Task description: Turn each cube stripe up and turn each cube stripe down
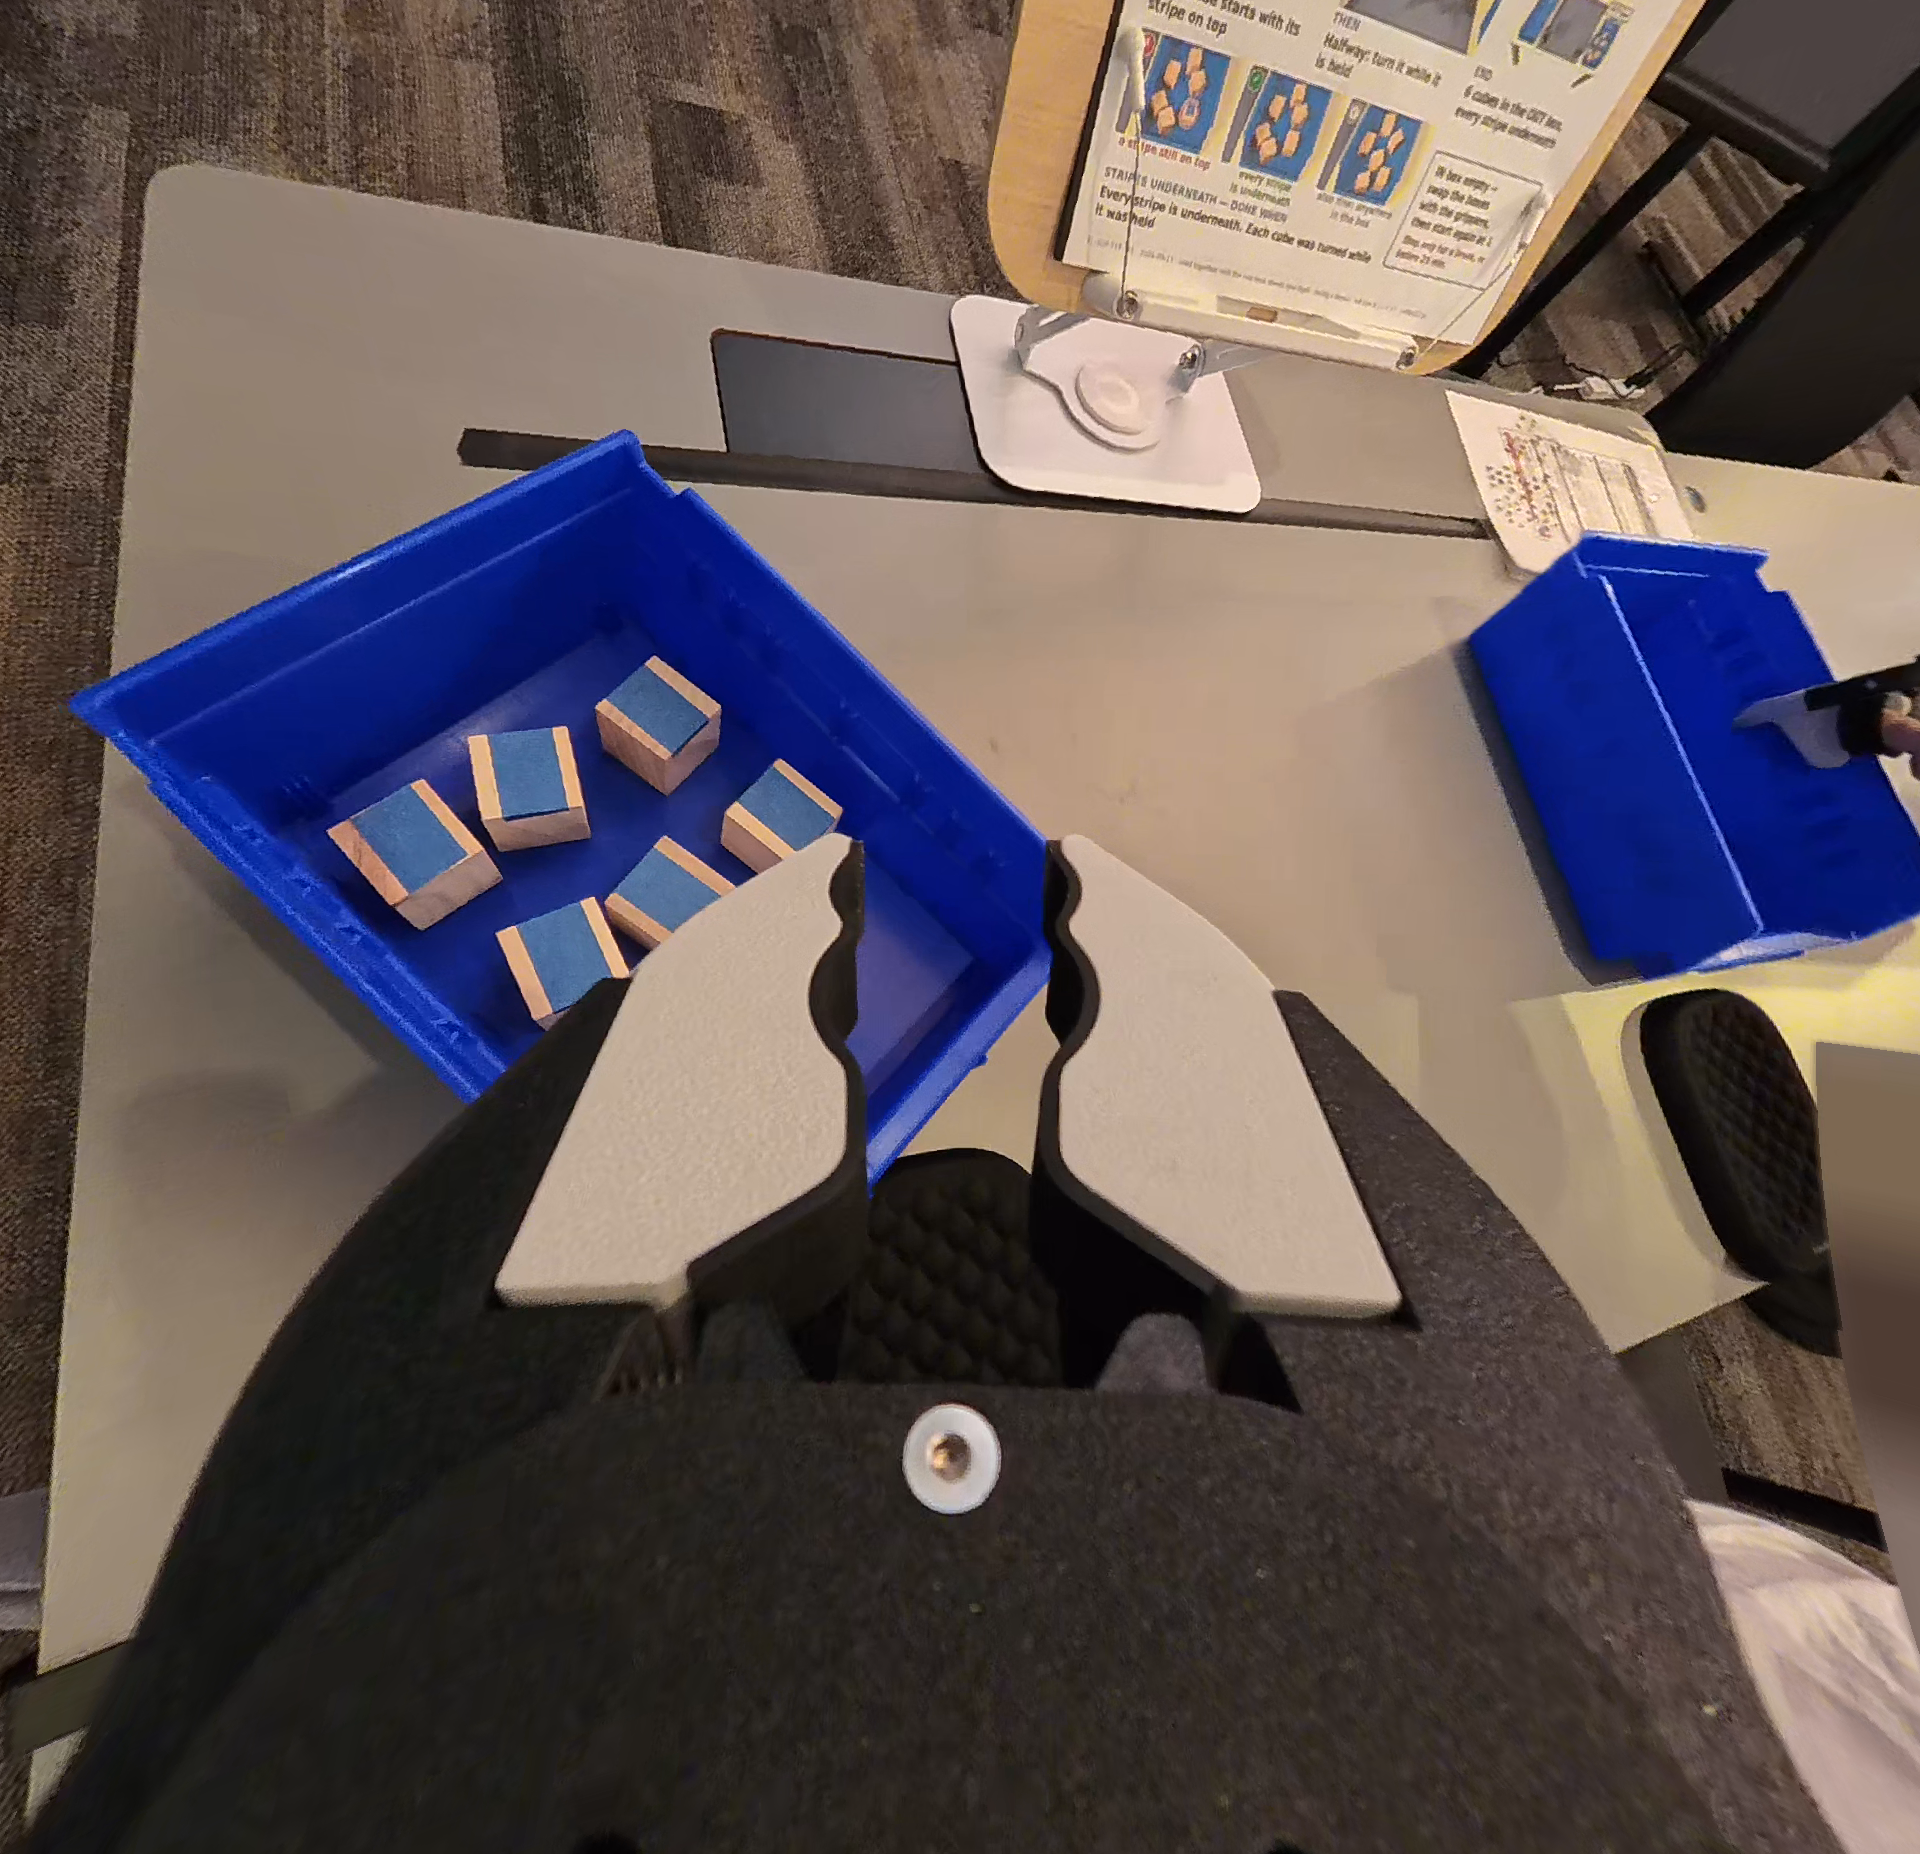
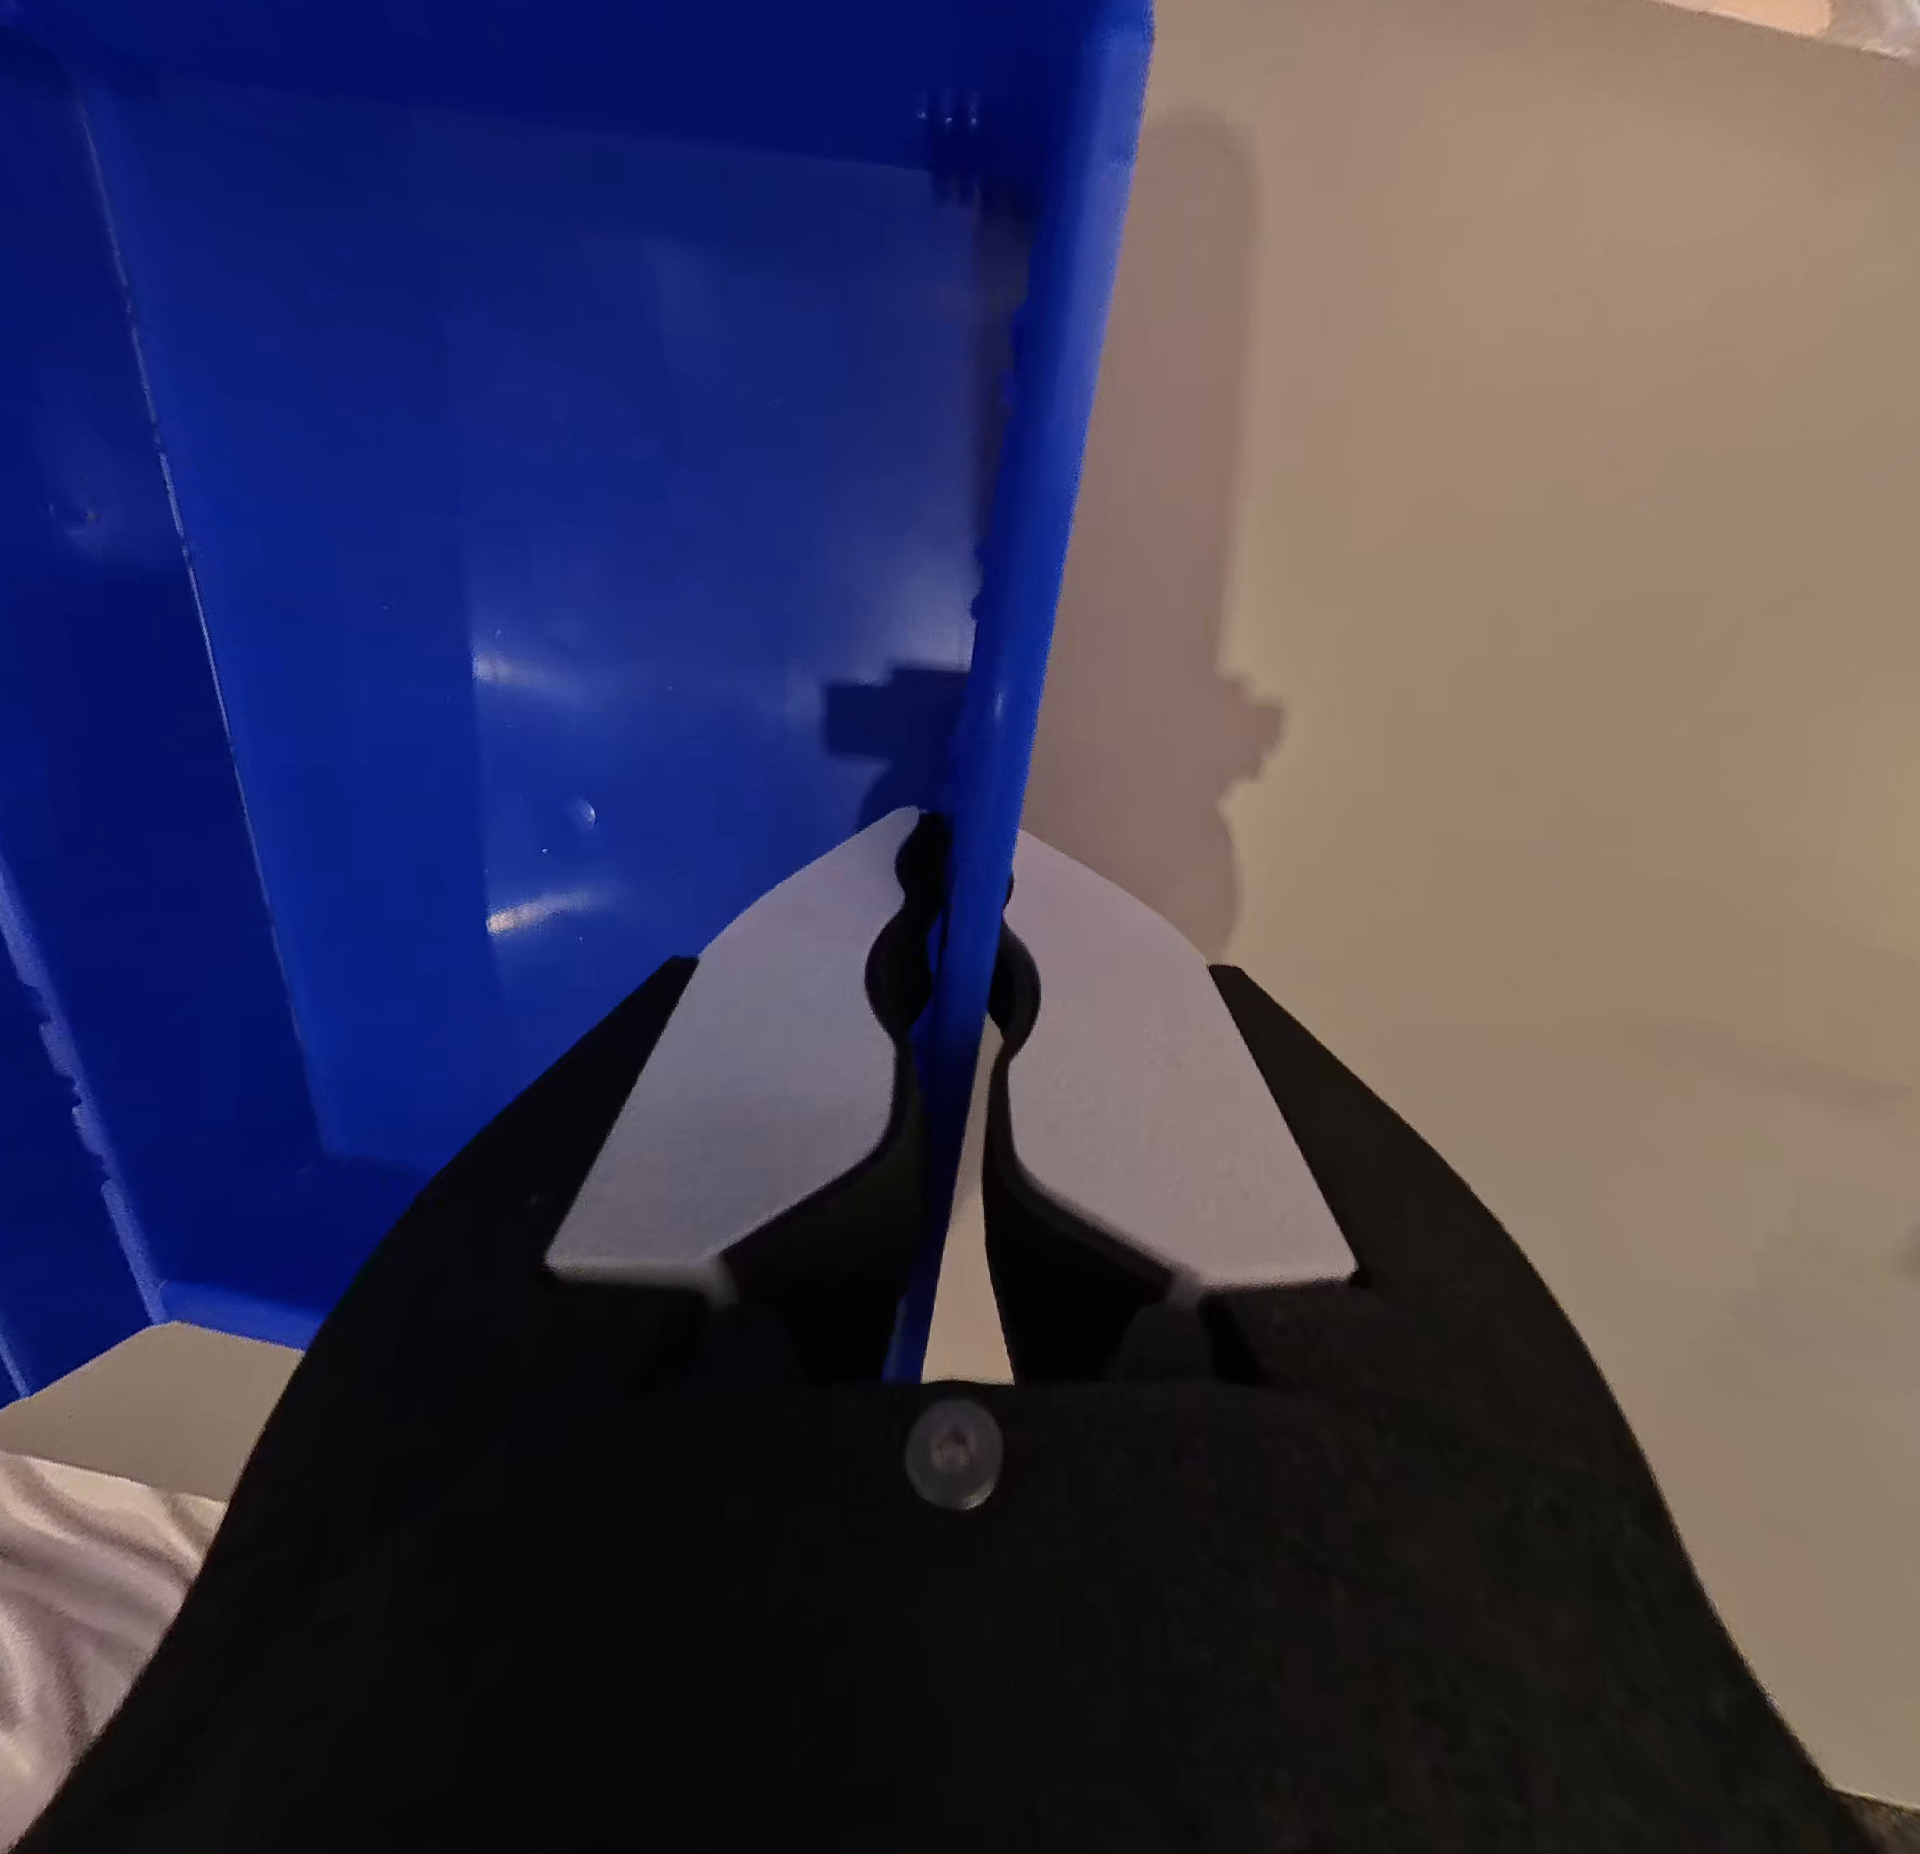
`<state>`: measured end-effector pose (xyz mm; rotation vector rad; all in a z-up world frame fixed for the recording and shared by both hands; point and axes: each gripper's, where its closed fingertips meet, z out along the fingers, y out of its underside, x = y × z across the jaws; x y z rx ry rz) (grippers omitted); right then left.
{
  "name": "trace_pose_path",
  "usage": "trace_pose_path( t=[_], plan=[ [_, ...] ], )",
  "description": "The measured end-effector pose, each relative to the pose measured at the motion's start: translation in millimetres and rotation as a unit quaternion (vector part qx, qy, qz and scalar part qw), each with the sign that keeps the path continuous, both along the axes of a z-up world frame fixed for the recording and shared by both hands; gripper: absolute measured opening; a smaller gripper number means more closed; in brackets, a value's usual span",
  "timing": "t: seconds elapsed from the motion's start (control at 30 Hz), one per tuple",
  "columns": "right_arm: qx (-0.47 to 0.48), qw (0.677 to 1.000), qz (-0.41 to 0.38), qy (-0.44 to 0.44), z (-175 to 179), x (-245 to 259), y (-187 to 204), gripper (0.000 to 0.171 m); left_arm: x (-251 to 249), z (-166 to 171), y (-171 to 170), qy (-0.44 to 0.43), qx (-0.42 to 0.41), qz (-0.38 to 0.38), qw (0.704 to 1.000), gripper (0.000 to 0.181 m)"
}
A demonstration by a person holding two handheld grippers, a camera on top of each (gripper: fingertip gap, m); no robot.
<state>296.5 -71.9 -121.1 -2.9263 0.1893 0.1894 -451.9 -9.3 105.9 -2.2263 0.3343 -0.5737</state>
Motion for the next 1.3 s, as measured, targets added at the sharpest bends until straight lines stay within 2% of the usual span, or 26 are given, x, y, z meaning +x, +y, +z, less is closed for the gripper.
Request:
trace_pose_path(
  t=[0.2, 0.6, 0.67, 0.73, 0.77, 0.83, 0.87, 0.97, 1.07, 1.13, 1.3],
  plan=[
    [0.013, 1.0, -0.009, 0.016, -0.2, 11.5, -4.1, 0.006, 12.4, -0.1, 7.2, 0.009, 0.002, 0.002, 1.0, 0.033],
    [0.041, 0.999, -0.018, -0.007, 0.9, 21.8, -8.4, 0.008, 46.8, -6.0, 18.6, 0.046, 0.013, -0.066, 0.997, 0.033],
    [0.076, 0.996, -0.017, -0.039, 9.2, 29.0, -3.5, 0.023, 38.8, 3.3, 33.5, 0.053, 0.064, -0.069, 0.994, 0.038],
    [0.125, 0.989, -0.024, -0.074, 27.7, 36.9, 1.8, 0.042, 6.8, 5.3, 50.8, 0.061, 0.088, -0.012, 0.994, 0.044],
    [0.156, 0.983, -0.028, -0.092, 41.0, 39.9, 4.4, 0.047, -11.8, 1.8, 54.9, 0.059, 0.08, 0.017, 0.995, 0.053],
    [0.23, 0.967, -0.035, -0.106, 72.8, 37.1, 9.9, 0.047, -41.4, -12.2, 53.8, 0.033, 0.043, 0.05, 0.997, 0.076],
    [0.266, 0.958, -0.036, -0.102, 89.2, 32.0, 12.2, 0.046, -54.4, -23.0, 51.0, 0.018, 0.013, 0.065, 0.998, 0.079],
    [0.35, 0.932, -0.035, -0.092, 133.6, 13.4, 19.3, 0.042, -96.0, -65.0, 45.3, 0.0, -0.093, 0.136, 0.986, 0.073],
    [0.392, 0.915, -0.022, -0.088, 161.8, -6.6, 29.0, 0.039, -112.9, -102.2, 46.1, -0.024, -0.182, 0.176, 0.967, 0.067],
    [0.401, 0.912, -0.017, -0.085, 170.1, -18.1, 34.7, 0.039, -123.3, -124.3, 51.2, 0.0, -0.22, 0.2, 0.955, 0.068],
    [0.443, 0.895, 0.011, -0.052, 177.0, -50.3, 48.5, 0.035, -121.6, -171.4, 51.9, 0.038, -0.32, 0.195, 0.926, 0.063]
  ],
)
